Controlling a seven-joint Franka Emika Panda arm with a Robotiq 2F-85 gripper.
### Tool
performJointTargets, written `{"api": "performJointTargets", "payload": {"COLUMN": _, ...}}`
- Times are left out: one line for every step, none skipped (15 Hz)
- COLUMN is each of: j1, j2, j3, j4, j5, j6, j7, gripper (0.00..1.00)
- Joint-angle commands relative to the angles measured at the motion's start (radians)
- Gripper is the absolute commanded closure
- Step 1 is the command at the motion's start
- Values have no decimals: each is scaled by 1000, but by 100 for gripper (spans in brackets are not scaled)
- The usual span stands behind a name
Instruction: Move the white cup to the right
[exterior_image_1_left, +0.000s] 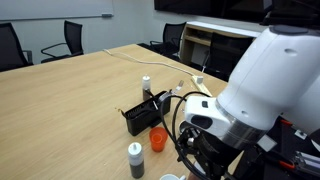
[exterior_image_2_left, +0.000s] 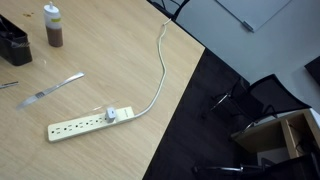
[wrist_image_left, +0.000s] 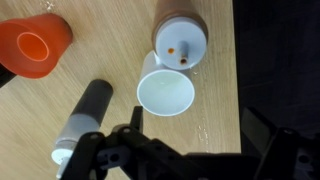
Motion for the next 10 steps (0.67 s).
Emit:
{"api": "performJointTargets", "payload": {"j1": 55, "j2": 69, "j3": -76, "j4": 64, "j5": -86, "j6": 1, "j7": 14, "gripper": 0}}
{"api": "performJointTargets", "payload": {"j1": 70, "j2": 85, "j3": -98, "j4": 80, "j5": -106, "j6": 2, "j7": 21, "gripper": 0}}
{"api": "performJointTargets", "payload": {"j1": 85, "j2": 106, "j3": -122, "j4": 101, "j5": -121, "j6": 3, "j7": 28, "gripper": 0}}
{"api": "performJointTargets", "payload": {"j1": 97, "j2": 123, "j3": -141, "j4": 122, "j5": -130, "j6": -1, "j7": 36, "gripper": 0}}
{"api": "performJointTargets", "payload": {"j1": 86, "j2": 141, "j3": -138, "j4": 141, "j5": -151, "j6": -6, "j7": 53, "gripper": 0}}
{"api": "performJointTargets", "payload": {"j1": 95, "j2": 160, "j3": -154, "j4": 162, "j5": -158, "j6": -7, "j7": 61, "gripper": 0}}
{"api": "performJointTargets", "payload": {"j1": 99, "j2": 177, "j3": -163, "j4": 181, "j5": -161, "j6": -9, "j7": 74, "gripper": 0}}
{"api": "performJointTargets", "payload": {"j1": 102, "j2": 194, "j3": -169, "j4": 199, "j5": -158, "j6": -10, "j7": 86, "gripper": 0}}
{"api": "performJointTargets", "payload": {"j1": 111, "j2": 212, "j3": -182, "j4": 216, "j5": -157, "j6": -9, "j7": 102, "gripper": 0}}
{"api": "performJointTargets", "payload": {"j1": 120, "j2": 225, "j3": -193, "j4": 230, "j5": -156, "j6": -10, "j7": 115, "gripper": 0}}
